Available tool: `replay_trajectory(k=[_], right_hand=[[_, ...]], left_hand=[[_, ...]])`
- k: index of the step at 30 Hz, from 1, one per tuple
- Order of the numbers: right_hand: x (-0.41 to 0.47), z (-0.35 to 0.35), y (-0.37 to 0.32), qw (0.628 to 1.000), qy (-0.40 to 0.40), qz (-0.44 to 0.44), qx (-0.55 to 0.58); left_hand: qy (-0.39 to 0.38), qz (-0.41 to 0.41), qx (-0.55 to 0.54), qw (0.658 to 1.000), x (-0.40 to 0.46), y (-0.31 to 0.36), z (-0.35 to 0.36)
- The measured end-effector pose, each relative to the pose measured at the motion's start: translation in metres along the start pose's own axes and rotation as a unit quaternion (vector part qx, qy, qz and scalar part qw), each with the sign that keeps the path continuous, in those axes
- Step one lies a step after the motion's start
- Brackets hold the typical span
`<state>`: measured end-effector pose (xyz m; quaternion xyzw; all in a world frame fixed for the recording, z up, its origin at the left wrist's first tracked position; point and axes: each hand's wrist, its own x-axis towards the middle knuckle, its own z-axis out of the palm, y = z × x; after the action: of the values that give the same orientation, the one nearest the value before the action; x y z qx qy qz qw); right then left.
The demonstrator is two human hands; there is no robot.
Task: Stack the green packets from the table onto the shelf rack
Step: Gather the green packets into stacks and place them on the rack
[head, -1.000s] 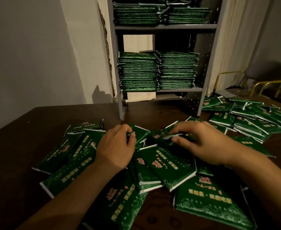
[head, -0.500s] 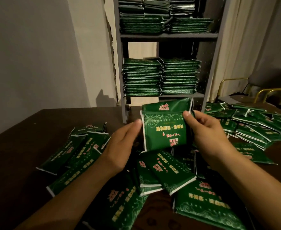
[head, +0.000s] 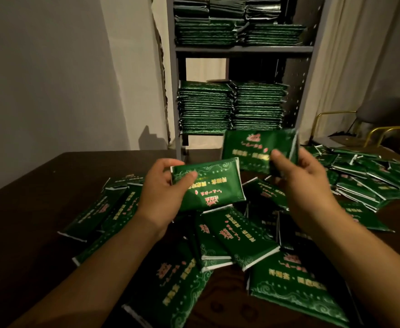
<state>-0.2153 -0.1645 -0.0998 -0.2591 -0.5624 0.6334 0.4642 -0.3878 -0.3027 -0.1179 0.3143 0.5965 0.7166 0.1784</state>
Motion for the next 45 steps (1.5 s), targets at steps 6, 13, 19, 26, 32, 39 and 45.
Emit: replay_trajectory(k=[6,13,19,26,32,39,45], right_hand=[[0.003,-0.005,-0.007,0.995,-0.05,0.032,0.077],[0.003,-0.008,-0.009,0.993,-0.088,0.043,0.068],[-0.009,0.013,0.01,0.977,-0.202,0.016,-0.07],[-0.013,0.027,0.021,0.962,-0.253,-0.014,-0.097],[-0.009,0.026,0.024,0.979,-0.179,-0.033,-0.086],[-0.005,0.014,0.024,0.95,-0.166,-0.162,-0.208],[-0.007,0.017,0.016,0.968,-0.14,-0.146,-0.146]], left_hand=[[0.03,0.066,0.072,0.995,0.007,-0.011,-0.01],[0.028,0.028,0.099,0.994,0.004,-0.002,-0.012],[-0.029,-0.032,0.006,0.999,-0.002,0.005,0.0],[-0.035,-0.052,-0.063,0.996,0.001,0.004,0.008],[-0.191,-0.12,-0.086,0.971,-0.008,0.008,0.004],[-0.241,0.04,0.173,0.954,-0.006,0.006,-0.006],[-0.123,0.065,0.123,0.983,-0.006,0.012,-0.006]])
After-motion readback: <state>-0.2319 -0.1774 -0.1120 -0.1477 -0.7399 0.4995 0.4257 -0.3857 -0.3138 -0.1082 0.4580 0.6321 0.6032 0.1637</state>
